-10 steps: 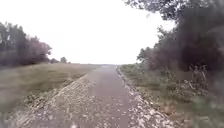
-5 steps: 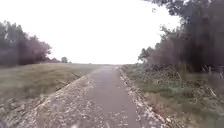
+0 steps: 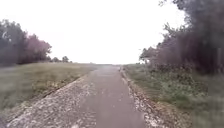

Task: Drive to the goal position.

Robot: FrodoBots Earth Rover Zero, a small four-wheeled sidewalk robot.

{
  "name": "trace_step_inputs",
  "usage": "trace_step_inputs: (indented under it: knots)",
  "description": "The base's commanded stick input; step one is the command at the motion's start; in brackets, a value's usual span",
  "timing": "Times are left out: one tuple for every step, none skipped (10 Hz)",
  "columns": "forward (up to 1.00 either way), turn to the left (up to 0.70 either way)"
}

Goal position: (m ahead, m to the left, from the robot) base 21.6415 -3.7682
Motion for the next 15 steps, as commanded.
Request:
trace_step_inputs:
  knots:
    - [1.00,0.00]
    - [1.00,0.00]
    - [1.00,0.00]
    - [1.00,0.00]
    - [1.00,0.00]
    - [1.00,0.00]
    - [1.00,0.00]
    - [1.00,0.00]
    - [1.00,0.00]
    - [1.00,0.00]
    - [1.00,0.00]
    - [1.00,0.00]
    - [1.00,0.00]
    - [1.00,0.00]
    - [1.00,0.00]
